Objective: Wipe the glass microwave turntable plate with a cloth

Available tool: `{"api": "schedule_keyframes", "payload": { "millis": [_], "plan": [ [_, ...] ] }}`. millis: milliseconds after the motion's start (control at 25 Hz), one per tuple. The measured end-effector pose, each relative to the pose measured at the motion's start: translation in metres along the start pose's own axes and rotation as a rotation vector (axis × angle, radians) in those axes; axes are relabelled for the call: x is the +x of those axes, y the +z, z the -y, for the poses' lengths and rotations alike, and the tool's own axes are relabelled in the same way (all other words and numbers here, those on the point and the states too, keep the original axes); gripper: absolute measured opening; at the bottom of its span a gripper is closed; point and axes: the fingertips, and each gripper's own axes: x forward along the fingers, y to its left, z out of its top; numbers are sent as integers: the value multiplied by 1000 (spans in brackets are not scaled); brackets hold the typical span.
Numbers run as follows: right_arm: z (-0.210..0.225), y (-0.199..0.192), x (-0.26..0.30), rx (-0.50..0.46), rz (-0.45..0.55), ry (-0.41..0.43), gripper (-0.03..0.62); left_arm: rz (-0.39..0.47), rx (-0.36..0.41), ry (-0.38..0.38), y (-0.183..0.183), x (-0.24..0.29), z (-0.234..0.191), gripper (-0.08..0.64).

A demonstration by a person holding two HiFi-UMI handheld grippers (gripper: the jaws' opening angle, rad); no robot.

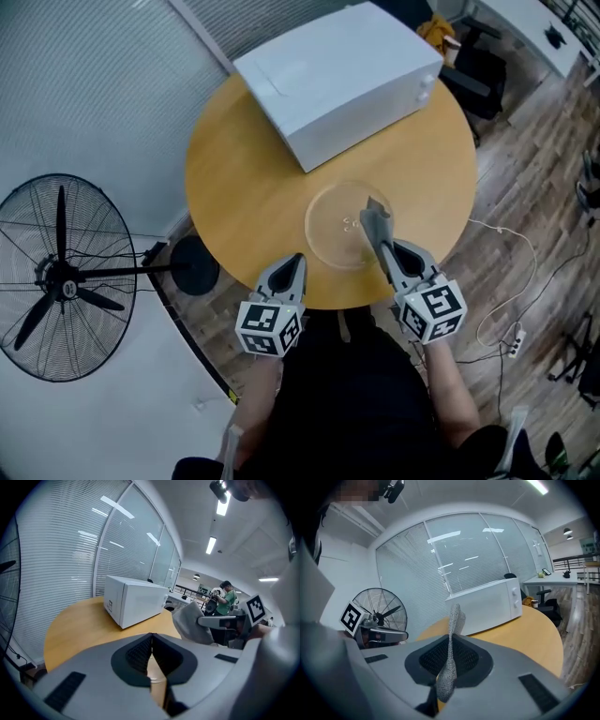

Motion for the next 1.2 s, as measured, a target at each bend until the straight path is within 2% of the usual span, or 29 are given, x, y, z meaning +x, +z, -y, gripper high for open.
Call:
{"api": "schedule_keyframes", "payload": {
  "millis": [440, 680, 1000, 1200],
  "plan": [
    [-2, -7, 39, 5, -73, -21, 21, -120, -77, -24, -38, 43, -48, -3],
    [2, -23, 55, -7, -138, -50, 21, -208, -109, -49, -67, 73, -66, 35],
    [6, -35, 66, 12, -185, -78, 21, -305, -222, -87, -109, 110, -80, 80],
    [11, -43, 69, 14, -221, -100, 21, -381, -260, -79, -137, 133, -88, 106]
  ]
}}
